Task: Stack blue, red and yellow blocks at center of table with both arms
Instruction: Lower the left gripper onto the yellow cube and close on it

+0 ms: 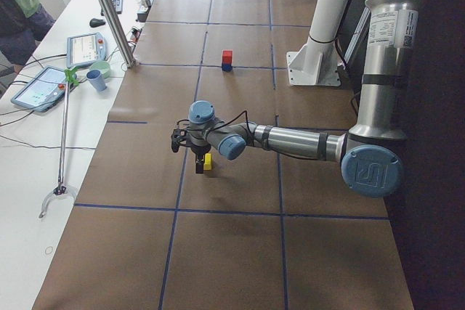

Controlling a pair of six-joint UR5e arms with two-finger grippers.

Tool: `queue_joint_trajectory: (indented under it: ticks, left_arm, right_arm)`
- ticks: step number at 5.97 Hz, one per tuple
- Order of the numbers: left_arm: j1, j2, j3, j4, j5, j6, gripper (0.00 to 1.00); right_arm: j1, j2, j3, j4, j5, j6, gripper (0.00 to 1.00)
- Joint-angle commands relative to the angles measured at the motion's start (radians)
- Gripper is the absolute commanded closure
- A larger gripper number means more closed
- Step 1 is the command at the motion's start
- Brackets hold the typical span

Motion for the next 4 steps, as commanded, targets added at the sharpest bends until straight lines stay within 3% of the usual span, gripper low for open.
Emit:
queue_joint_trajectory:
  ticks: [1, 3, 4]
  left_arm:
    - [0.051, -0.021, 0.019, -0.002, 0.003, -0.021, 0.00]
    - [0.051, -0.016, 0.019, 0.004, -0.002, -0.013, 0.00]
    - [0.048, -0.013, 0.001, 0.010, -0.063, -0.013, 0.00]
  right_arm:
    - [0.000, 0.002, -0.001, 0.000, 0.000, 0.001, 0.00]
    - [0.000, 0.002, -0.001, 0.000, 0.000, 0.000, 0.00]
    - [0.000, 0.002, 0.001, 0.001, 0.000, 0.000, 0.00]
